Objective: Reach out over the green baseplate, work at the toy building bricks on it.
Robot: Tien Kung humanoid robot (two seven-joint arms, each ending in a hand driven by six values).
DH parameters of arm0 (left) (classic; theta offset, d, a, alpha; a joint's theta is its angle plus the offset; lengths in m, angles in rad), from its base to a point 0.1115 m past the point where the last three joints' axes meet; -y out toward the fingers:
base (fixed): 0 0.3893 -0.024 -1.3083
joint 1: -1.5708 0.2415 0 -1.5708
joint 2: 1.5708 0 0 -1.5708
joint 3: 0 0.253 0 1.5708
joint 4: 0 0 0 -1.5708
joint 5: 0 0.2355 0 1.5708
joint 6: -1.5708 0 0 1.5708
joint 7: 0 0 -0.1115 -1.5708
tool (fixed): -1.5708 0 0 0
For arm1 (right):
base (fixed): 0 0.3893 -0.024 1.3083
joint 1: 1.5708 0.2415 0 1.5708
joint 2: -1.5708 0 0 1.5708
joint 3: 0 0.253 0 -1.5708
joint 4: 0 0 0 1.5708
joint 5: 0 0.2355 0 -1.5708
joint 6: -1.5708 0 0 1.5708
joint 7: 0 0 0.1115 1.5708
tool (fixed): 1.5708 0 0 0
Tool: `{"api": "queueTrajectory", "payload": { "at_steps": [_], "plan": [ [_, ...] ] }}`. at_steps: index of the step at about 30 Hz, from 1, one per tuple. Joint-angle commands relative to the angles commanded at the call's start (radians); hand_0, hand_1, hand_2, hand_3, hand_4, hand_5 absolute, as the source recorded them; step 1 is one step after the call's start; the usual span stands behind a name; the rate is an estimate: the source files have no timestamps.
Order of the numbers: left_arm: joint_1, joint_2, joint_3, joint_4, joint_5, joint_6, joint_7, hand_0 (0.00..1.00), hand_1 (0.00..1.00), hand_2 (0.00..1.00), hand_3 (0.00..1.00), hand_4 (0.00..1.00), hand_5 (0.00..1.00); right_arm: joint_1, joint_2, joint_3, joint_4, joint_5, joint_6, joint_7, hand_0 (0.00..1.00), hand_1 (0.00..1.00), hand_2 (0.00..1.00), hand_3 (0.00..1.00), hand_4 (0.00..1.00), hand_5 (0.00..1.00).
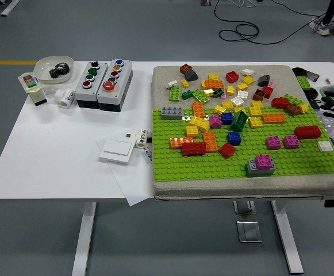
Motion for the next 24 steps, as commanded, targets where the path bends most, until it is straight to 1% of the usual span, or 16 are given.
{"api": "queueTrajectory", "payload": {
  "at_steps": [1, 4, 13, 24],
  "plan": [
    [0.000, 0.000, 0.000, 0.000, 0.000, 0.000, 0.000, 0.600, 0.688, 0.654, 0.549, 0.566, 0.612, 0.000, 0.000, 0.000, 0.000, 0.027, 0.001, 0.000, 0.840, 0.798, 0.830, 0.838, 0.990, 0.762],
    [0.001, 0.000, 0.000, 0.000, 0.001, 0.000, 0.000, 0.600, 0.688, 0.654, 0.549, 0.566, 0.612, 0.000, 0.001, -0.001, -0.002, 0.078, 0.001, -0.002, 0.840, 0.798, 0.830, 0.838, 0.990, 0.762],
    [0.005, 0.000, -0.003, -0.001, 0.007, 0.000, 0.003, 0.599, 0.687, 0.654, 0.549, 0.566, 0.612, -0.006, -0.001, -0.004, -0.006, 0.089, -0.005, -0.017, 0.840, 0.797, 0.830, 0.835, 0.998, 0.793],
    [0.008, 0.002, -0.007, -0.001, 0.017, -0.002, 0.006, 0.599, 0.687, 0.654, 0.549, 0.565, 0.613, -0.011, 0.001, -0.006, -0.004, 0.098, -0.003, -0.028, 0.846, 0.800, 0.829, 0.837, 0.998, 0.791]
  ]
}}
